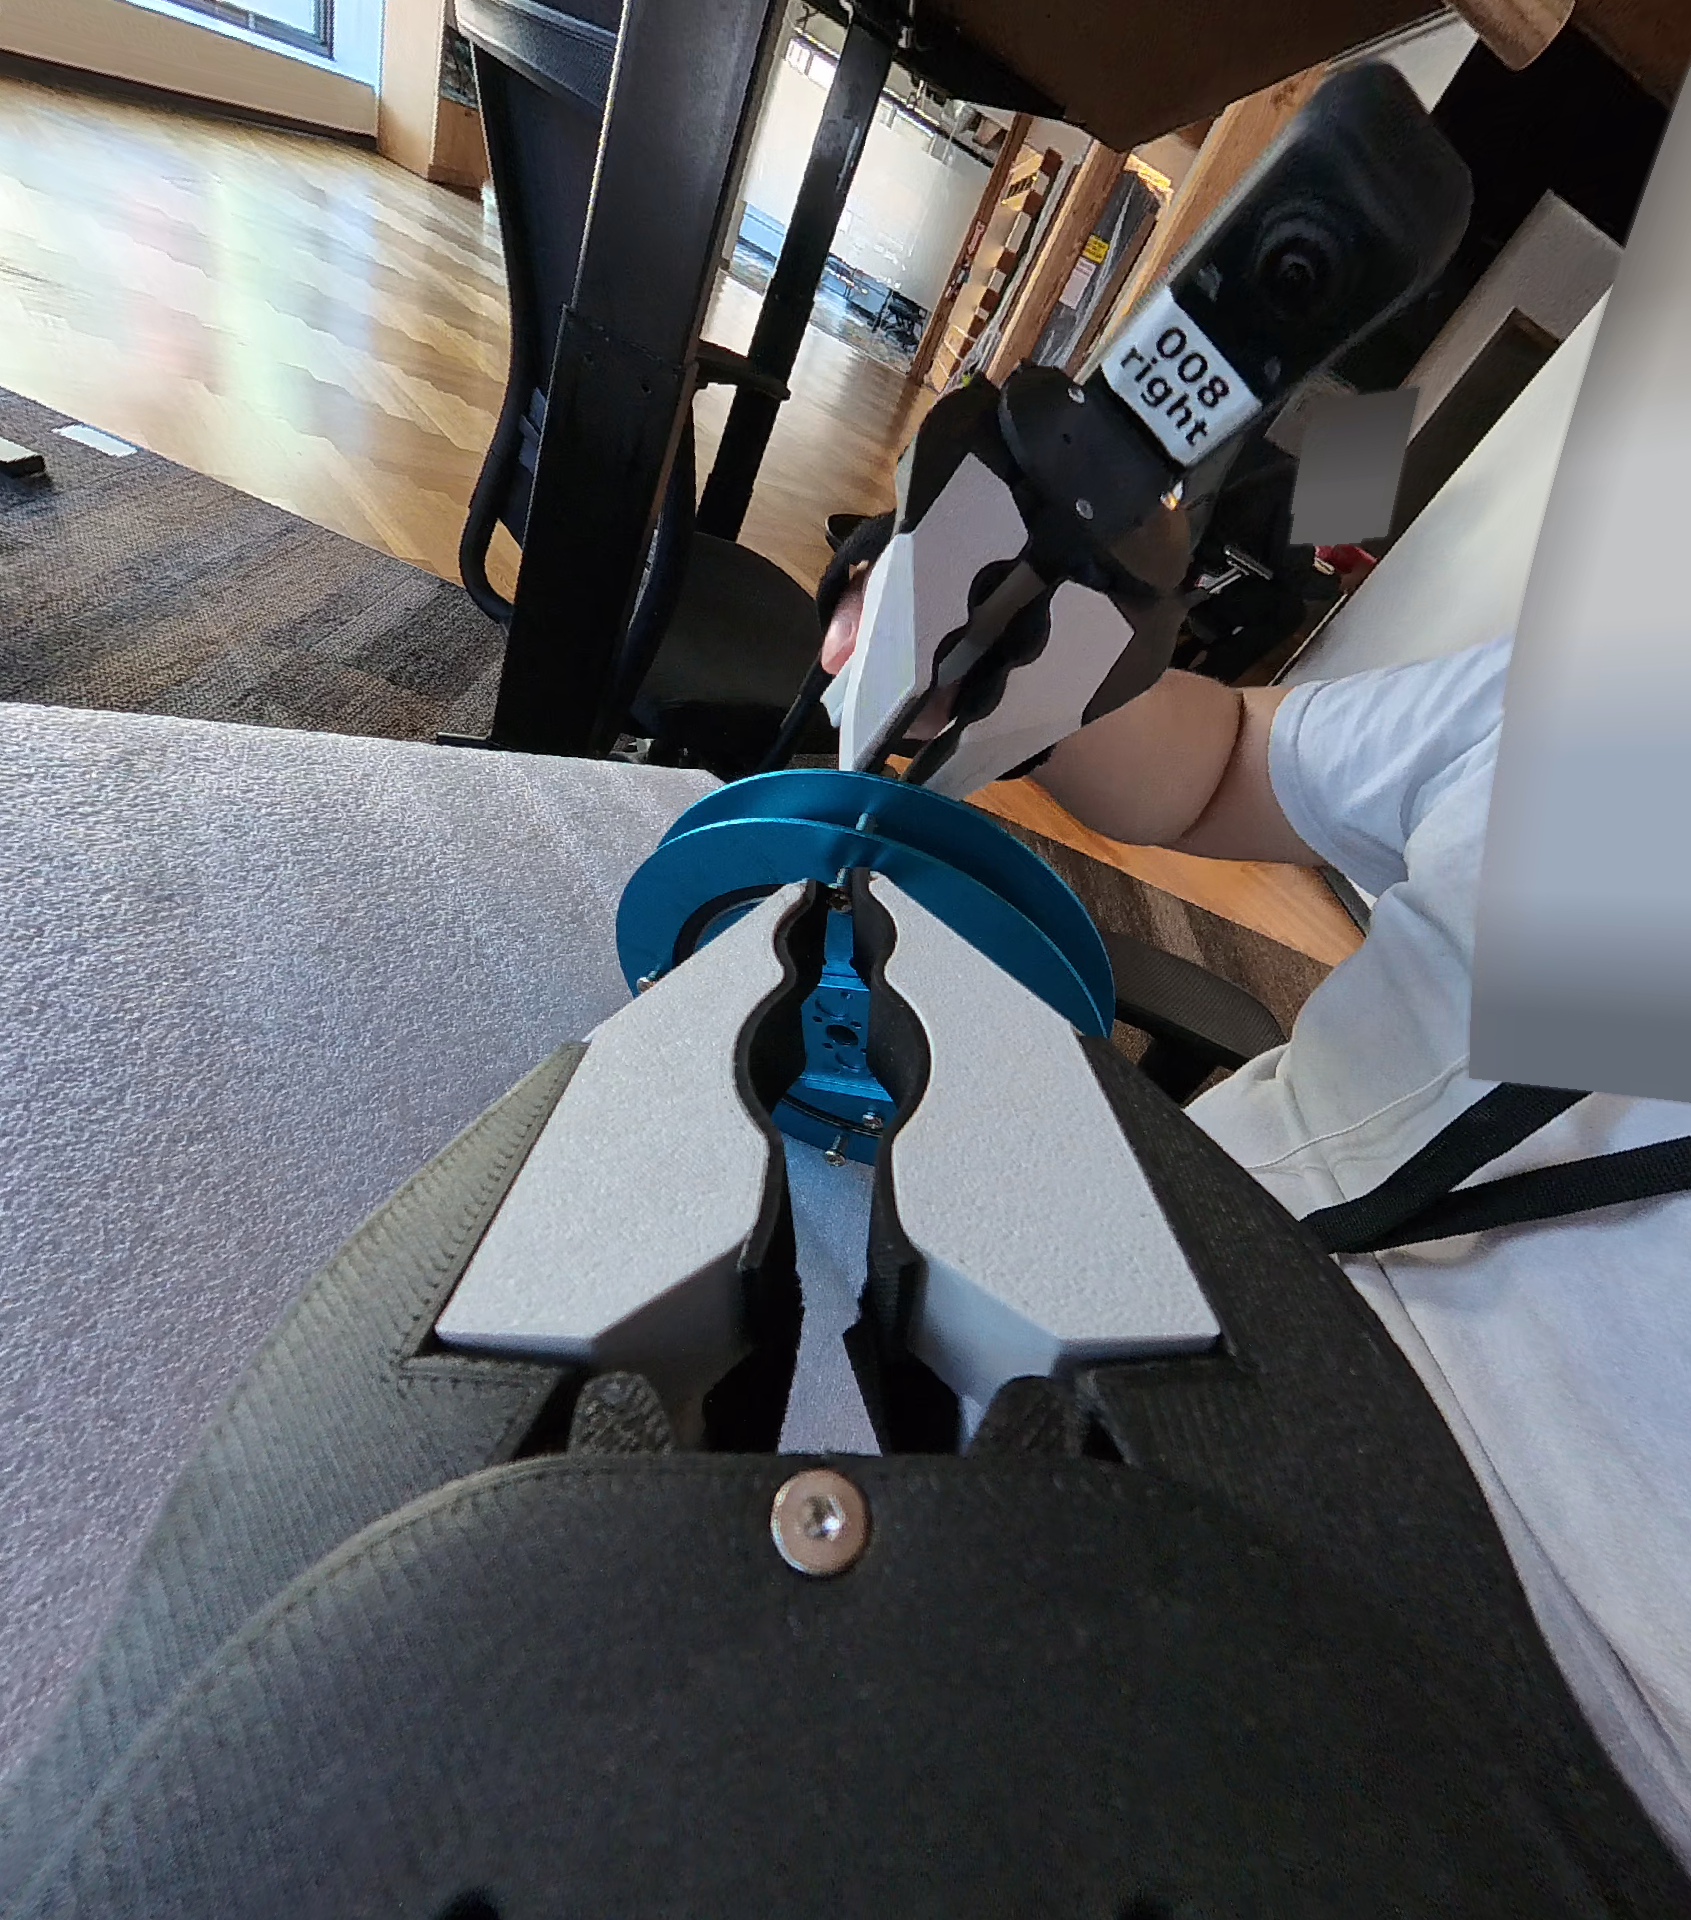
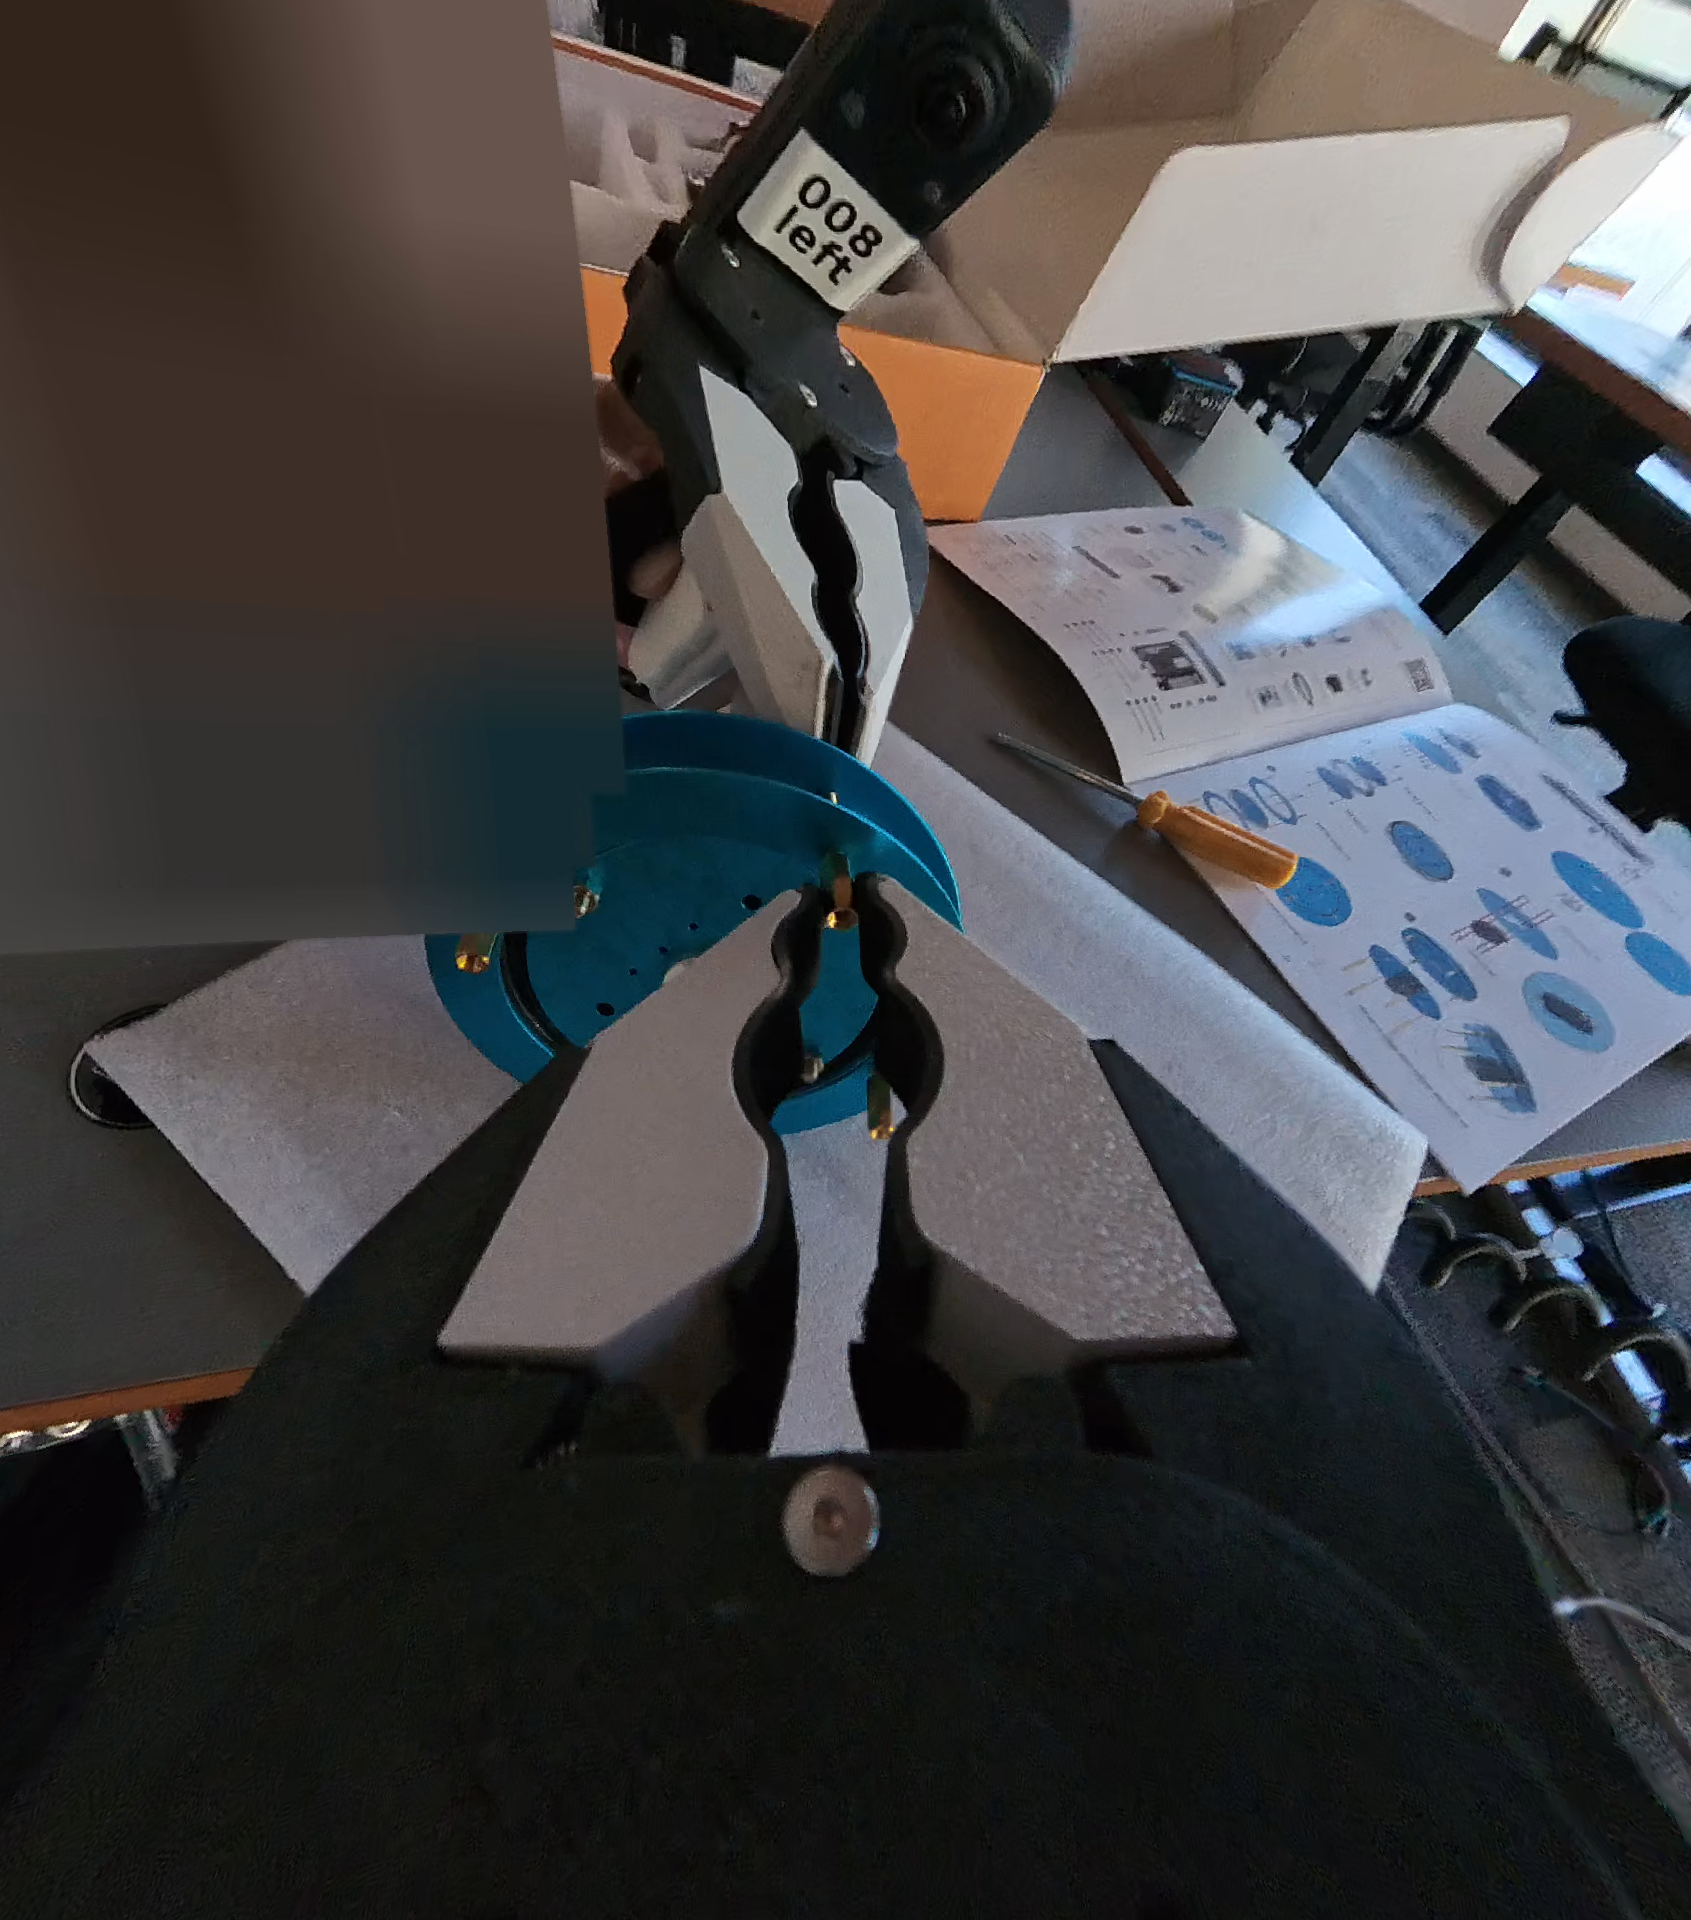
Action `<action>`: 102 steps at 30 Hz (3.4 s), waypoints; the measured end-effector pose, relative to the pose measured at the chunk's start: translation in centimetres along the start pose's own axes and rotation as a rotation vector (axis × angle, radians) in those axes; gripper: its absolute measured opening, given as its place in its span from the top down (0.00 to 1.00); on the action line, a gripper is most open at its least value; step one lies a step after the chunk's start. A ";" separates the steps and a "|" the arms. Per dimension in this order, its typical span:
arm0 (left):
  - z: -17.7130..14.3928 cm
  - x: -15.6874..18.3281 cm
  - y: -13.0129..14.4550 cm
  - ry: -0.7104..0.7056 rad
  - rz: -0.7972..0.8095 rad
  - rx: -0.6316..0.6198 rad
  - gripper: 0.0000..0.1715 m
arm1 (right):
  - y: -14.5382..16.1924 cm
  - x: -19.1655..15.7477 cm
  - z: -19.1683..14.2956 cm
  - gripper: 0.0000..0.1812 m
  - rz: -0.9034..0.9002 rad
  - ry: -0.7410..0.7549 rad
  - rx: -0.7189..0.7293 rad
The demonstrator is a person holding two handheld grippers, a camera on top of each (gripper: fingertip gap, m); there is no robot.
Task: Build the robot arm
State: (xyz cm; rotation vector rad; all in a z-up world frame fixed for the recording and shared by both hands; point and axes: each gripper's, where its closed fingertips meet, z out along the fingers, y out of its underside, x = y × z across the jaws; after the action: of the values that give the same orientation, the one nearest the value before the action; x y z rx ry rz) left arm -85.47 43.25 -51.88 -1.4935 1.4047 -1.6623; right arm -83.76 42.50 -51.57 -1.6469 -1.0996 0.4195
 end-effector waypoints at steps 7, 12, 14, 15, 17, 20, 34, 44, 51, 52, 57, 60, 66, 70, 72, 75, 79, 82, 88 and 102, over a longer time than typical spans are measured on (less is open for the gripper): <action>0.0 0.0 0.0 -0.020 0.034 -0.006 0.98 | 0.0 -0.2 0.0 0.98 0.687 -0.212 0.052; 0.2 0.3 0.0 -0.010 0.043 -0.011 0.98 | -0.1 -0.3 -0.3 0.97 1.216 -0.482 0.139; 0.2 0.3 0.0 -0.008 0.039 -0.014 0.98 | -0.3 -0.4 -0.3 0.97 1.054 -0.462 0.171; 0.2 0.3 0.0 -0.007 0.038 -0.013 0.98 | -0.4 -0.6 -0.4 0.94 0.893 -0.424 0.174; 0.2 0.3 0.0 -0.007 0.035 -0.011 0.98 | 0.1 -0.4 -0.2 0.88 0.546 -0.265 0.121; 0.2 0.2 0.0 -0.006 0.027 -0.008 0.98 | 0.3 -0.2 0.0 0.98 0.139 -0.064 0.030; 0.1 0.2 0.0 -0.019 0.054 -0.015 0.98 | -0.2 -0.7 -0.1 0.90 0.869 -0.339 0.136; 0.5 0.4 0.0 0.007 0.025 -0.002 0.98 | -0.8 -0.6 -0.4 0.89 0.221 -0.127 0.030; 0.3 0.2 0.0 0.000 0.026 -0.002 0.98 | 0.1 -0.2 -0.1 0.98 0.054 -0.017 -0.041; 0.2 0.2 -0.1 -0.007 0.028 -0.001 0.98 | 0.1 -0.1 0.0 0.98 0.107 -0.023 -0.044; 0.2 0.3 0.0 -0.009 0.042 -0.011 0.98 | -0.2 -0.5 -0.1 0.98 1.024 -0.390 0.024; 0.3 0.3 0.0 -0.011 0.048 -0.013 0.98 | 0.2 -0.4 -0.2 0.95 0.809 -0.368 0.056; 0.3 0.4 0.0 -0.003 0.040 -0.011 0.98 | -0.3 1.3 -0.4 0.85 0.360 -0.119 0.032; 0.4 0.5 0.0 0.003 0.038 -0.011 0.98 | -0.1 0.8 0.1 0.77 0.357 -0.176 -0.023; 0.3 0.3 0.0 -0.008 0.044 -0.013 0.98 | 0.3 1.7 0.2 0.78 0.339 -0.127 -0.052; 0.3 0.4 0.0 0.004 0.036 -0.012 0.98 | -0.9 2.7 -0.2 0.89 0.472 -0.151 0.029; 0.4 0.5 0.0 0.005 0.040 -0.014 0.98 | -0.9 2.3 -0.5 0.77 0.460 -0.208 0.008; 0.4 0.6 0.0 0.011 0.038 -0.013 0.98 | 0.8 0.9 0.5 0.75 0.398 -0.238 -0.112; 0.5 0.7 0.0 0.006 0.049 -0.016 0.98 | -0.9 2.5 -0.5 0.87 0.559 -0.267 0.041; 0.4 0.8 0.0 0.007 0.053 -0.020 0.98 | -1.0 0.8 -0.5 0.82 0.387 -0.256 -0.010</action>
State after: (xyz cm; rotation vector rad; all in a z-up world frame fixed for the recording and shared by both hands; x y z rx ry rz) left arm -85.34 42.44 -51.66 -1.4503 1.4560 -1.6278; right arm -83.43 42.93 -50.28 -1.8546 -0.9625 0.8964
